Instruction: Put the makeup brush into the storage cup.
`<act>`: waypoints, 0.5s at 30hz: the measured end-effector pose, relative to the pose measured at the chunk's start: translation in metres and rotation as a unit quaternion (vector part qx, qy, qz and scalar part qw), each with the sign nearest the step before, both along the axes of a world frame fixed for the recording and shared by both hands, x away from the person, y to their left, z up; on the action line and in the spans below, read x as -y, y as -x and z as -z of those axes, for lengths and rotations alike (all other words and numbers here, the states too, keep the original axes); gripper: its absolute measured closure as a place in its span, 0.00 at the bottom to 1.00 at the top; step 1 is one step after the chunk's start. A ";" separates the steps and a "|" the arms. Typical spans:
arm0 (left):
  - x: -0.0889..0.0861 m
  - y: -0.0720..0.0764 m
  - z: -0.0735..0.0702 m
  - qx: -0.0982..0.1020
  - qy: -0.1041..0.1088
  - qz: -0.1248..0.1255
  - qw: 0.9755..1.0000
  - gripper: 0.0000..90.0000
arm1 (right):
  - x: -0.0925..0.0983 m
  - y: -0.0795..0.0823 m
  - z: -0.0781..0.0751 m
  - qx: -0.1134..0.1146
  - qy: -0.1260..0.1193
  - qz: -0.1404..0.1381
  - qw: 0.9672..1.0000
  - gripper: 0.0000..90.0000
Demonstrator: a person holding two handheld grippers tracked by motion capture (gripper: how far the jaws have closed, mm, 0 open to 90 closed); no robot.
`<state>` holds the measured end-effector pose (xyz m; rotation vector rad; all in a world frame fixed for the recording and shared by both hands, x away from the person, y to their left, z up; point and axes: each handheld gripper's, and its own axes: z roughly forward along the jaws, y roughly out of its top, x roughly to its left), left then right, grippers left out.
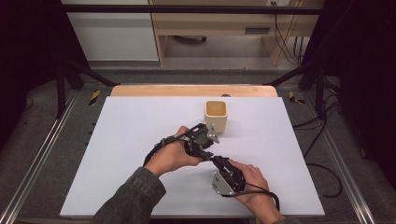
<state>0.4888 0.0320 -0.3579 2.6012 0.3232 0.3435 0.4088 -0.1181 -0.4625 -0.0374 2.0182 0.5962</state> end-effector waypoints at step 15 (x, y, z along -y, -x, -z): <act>-0.036 -0.002 -0.013 0.063 0.026 -0.069 0.995 0.58 | 0.002 -0.001 0.002 -0.004 0.012 -0.002 1.000 0.88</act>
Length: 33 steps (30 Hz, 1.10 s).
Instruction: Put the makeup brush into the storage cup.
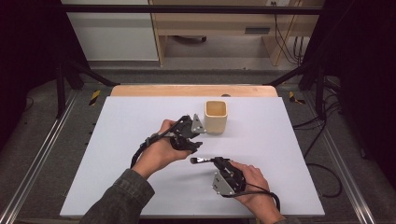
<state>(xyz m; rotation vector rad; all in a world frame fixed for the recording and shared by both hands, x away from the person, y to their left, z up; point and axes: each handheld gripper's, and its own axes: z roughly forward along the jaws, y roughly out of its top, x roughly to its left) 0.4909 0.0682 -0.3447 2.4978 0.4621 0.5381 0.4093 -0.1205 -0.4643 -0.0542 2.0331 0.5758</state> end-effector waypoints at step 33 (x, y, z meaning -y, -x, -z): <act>-0.098 0.034 0.068 0.065 0.152 -0.099 0.981 0.12 | 0.026 -0.012 -0.001 -0.040 -0.082 0.076 0.993 0.88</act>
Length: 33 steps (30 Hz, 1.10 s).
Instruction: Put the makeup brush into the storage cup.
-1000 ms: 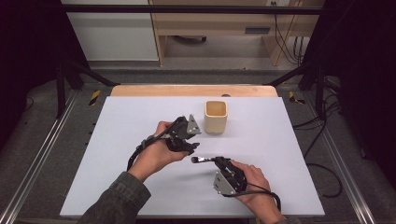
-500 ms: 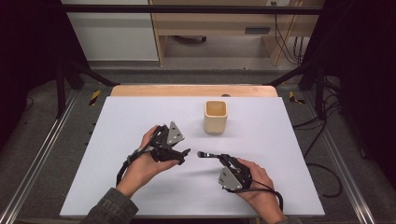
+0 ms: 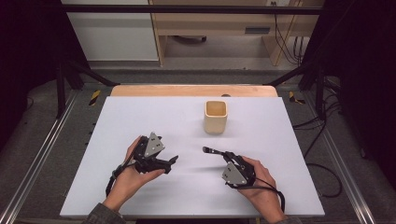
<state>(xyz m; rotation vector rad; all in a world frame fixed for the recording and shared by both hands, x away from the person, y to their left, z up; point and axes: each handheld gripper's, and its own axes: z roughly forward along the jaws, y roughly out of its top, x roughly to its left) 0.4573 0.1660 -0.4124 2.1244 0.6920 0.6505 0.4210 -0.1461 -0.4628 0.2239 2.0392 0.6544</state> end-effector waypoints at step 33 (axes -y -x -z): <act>-0.079 0.017 0.024 0.101 0.140 -0.002 0.985 0.07 | 0.032 -0.017 -0.016 0.017 -0.131 0.066 0.989 0.88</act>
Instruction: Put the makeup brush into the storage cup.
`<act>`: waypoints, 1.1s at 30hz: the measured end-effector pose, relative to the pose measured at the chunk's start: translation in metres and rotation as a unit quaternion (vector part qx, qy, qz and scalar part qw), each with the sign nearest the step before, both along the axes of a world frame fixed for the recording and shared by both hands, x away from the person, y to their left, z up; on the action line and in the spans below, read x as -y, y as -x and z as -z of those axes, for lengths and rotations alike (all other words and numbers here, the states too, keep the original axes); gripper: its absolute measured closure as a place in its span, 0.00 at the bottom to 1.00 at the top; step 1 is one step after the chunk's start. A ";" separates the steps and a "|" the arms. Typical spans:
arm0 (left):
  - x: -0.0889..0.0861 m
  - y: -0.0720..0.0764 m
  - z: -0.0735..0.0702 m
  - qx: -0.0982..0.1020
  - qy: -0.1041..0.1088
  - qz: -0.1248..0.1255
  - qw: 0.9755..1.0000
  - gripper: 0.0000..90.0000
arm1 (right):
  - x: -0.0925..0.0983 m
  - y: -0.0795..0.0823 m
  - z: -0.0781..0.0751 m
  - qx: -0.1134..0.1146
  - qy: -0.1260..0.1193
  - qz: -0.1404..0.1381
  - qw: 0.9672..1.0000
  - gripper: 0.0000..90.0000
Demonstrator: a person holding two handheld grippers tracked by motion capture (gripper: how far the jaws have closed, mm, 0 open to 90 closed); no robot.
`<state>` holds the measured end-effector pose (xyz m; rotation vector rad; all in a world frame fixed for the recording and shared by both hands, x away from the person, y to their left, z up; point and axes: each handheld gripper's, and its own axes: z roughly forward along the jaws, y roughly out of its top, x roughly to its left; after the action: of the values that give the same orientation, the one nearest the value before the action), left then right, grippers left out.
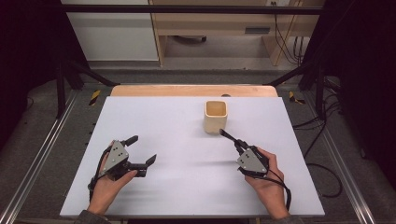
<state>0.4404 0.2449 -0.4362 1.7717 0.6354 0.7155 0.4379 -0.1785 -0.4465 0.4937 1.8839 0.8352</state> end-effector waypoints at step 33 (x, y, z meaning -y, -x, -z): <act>-0.042 0.012 0.008 0.006 0.078 -0.063 0.995 0.05 | 0.013 -0.010 -0.014 -0.028 -0.263 -0.006 0.964 0.88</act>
<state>0.4288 0.2870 -0.4445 1.5930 0.7803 0.7409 0.4480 -0.1916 -0.4327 0.8357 1.7053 1.3520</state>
